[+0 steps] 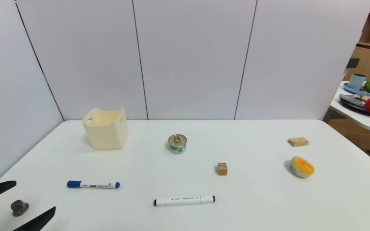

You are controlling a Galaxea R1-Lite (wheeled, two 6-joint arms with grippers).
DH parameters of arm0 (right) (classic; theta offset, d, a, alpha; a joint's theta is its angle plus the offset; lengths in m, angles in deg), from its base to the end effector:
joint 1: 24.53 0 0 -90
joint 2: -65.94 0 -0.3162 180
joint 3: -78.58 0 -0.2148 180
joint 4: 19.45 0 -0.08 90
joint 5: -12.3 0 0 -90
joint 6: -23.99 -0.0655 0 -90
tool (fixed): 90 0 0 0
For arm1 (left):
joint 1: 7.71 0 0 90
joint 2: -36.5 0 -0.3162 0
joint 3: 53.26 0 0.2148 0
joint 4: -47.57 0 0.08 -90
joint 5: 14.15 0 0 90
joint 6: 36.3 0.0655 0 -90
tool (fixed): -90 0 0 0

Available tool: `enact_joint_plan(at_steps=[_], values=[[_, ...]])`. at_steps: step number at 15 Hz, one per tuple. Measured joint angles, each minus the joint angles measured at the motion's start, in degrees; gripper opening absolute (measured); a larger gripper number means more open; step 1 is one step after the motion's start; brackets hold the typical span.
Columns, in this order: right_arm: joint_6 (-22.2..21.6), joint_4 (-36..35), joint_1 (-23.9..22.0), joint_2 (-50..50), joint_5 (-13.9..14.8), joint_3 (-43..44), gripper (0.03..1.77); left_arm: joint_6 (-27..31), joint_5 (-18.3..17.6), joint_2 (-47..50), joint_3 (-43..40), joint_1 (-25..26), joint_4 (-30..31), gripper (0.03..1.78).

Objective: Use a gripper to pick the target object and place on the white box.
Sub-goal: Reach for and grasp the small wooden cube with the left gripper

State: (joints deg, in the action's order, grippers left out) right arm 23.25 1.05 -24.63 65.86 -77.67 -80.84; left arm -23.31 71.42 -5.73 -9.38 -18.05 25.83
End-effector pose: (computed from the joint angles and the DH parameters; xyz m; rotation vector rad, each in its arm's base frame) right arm 0.0303 -0.0001 0.0758 0.0129 -0.0028 -0.0023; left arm 0.1142 -0.0260 0.1688 0.2413 0.3208 -0.2939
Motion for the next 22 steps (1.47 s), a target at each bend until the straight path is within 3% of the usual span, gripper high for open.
enact_joint_plan(at_steps=[12,17,22], values=[[0.0,0.0,0.0,0.0,0.0,0.0,1.7,3.9,-0.1,-46.0,27.7,-27.8,0.1,1.69],[0.0,0.0,0.0,0.0,0.0,0.0,1.7,4.9,-0.2,-58.6,40.1,-35.0,0.2,1.69],[0.0,0.0,0.0,0.0,0.0,0.0,1.7,5.0,-0.2,-67.6,49.5,-38.0,0.2,1.69]])
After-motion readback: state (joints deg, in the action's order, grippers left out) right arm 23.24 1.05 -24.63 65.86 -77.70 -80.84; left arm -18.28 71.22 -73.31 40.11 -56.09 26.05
